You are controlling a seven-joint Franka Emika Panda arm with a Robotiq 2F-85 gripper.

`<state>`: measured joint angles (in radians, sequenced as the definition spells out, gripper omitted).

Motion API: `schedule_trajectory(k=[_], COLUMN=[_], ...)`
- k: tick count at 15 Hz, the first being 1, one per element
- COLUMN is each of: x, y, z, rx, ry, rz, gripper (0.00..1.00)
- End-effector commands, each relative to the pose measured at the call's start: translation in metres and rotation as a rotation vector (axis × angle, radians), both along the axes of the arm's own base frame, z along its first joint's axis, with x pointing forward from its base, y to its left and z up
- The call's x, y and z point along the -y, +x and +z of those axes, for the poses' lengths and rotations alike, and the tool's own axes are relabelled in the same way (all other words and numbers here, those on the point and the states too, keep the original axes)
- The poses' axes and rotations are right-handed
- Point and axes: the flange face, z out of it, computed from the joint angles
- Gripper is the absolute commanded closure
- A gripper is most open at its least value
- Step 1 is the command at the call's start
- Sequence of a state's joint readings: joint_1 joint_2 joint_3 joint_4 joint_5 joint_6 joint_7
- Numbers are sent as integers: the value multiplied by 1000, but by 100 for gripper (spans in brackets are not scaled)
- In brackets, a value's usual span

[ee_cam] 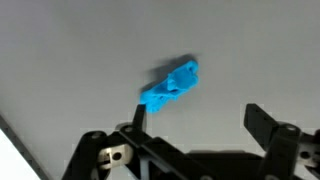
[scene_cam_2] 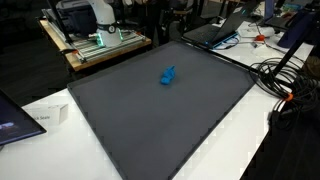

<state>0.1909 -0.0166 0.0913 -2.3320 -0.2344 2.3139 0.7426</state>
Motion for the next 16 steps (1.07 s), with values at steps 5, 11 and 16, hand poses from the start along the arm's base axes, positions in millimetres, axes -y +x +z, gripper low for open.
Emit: schedule_trajectory(k=[5,11,16], x=[17,33,35], y=[-27,-40,-36], z=[39,68,71], rx=[-106,-19,16], ry=[-48,-30,-46], rz=[223,366,453], gripper=[0,0,0])
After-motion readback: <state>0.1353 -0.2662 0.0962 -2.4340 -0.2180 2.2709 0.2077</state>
